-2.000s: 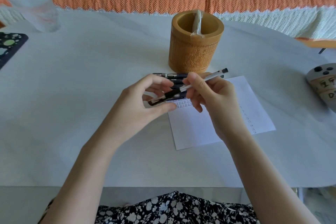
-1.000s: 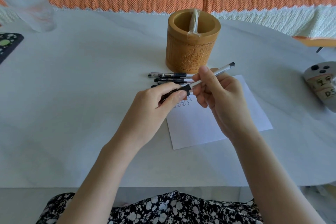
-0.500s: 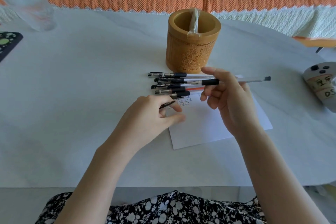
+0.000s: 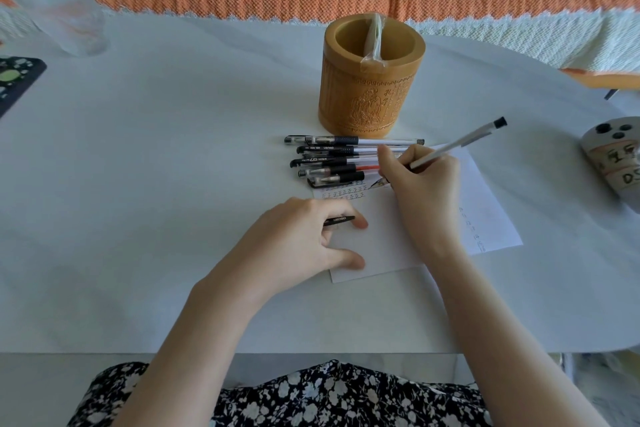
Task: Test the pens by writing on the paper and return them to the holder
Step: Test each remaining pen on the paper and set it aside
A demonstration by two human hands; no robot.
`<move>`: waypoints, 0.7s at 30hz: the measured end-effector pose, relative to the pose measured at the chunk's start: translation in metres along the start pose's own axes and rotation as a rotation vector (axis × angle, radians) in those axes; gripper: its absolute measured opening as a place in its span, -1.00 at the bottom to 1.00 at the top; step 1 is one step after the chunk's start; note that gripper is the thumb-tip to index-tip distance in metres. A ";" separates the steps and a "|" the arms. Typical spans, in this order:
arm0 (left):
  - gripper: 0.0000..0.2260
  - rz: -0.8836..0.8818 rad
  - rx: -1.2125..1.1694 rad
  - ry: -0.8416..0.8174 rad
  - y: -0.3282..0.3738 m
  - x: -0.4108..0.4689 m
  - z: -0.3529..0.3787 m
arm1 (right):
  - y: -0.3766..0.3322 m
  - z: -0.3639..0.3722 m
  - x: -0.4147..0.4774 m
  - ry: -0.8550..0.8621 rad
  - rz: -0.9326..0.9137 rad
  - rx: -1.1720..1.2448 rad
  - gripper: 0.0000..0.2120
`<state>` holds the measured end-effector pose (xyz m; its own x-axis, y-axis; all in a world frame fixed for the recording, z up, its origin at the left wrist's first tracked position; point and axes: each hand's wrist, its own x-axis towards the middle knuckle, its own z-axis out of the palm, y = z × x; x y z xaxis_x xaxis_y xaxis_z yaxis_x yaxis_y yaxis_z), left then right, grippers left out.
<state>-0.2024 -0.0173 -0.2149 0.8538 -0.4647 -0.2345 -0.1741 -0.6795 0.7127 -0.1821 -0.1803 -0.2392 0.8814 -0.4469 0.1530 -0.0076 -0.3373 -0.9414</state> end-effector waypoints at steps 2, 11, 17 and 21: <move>-0.71 0.001 0.006 0.001 0.000 0.001 0.000 | 0.002 0.003 -0.001 0.013 -0.013 -0.025 -0.61; -0.70 -0.007 0.014 -0.006 0.001 0.001 0.001 | 0.004 0.005 -0.001 0.019 -0.071 -0.059 -0.66; -0.70 -0.008 0.014 0.005 0.001 0.001 0.000 | 0.006 0.006 0.000 -0.004 -0.056 -0.050 -0.61; -0.69 -0.023 0.014 -0.002 0.001 0.001 0.000 | 0.005 0.006 -0.001 -0.007 -0.071 -0.048 -0.59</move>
<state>-0.2020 -0.0189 -0.2143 0.8566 -0.4503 -0.2518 -0.1617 -0.6978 0.6978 -0.1796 -0.1767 -0.2460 0.8838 -0.4147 0.2167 0.0327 -0.4073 -0.9127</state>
